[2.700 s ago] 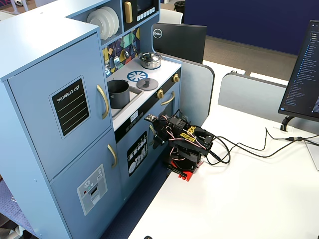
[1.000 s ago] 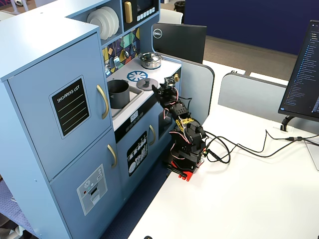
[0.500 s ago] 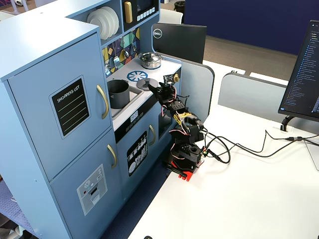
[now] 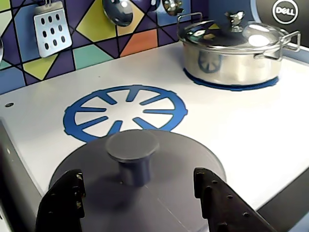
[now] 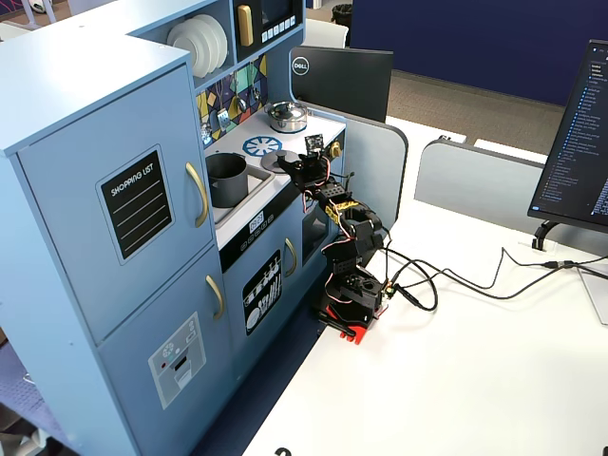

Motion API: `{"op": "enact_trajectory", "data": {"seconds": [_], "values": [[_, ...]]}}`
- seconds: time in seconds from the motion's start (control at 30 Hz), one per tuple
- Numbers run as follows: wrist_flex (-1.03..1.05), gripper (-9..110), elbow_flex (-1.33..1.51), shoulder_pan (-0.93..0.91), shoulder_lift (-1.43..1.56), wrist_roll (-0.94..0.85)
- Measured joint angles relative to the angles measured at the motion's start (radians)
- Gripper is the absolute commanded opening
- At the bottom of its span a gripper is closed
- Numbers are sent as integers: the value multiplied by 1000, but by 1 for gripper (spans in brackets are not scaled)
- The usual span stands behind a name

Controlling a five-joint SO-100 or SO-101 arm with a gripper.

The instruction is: Pick up the lid from the counter and put it on the gray recipient

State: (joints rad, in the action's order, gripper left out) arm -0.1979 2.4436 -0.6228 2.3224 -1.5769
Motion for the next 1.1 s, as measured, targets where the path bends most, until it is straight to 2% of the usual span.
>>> {"op": "enact_trajectory", "data": {"seconds": [1.1], "values": [[-126,16,-190,26,-350,-38]]}}
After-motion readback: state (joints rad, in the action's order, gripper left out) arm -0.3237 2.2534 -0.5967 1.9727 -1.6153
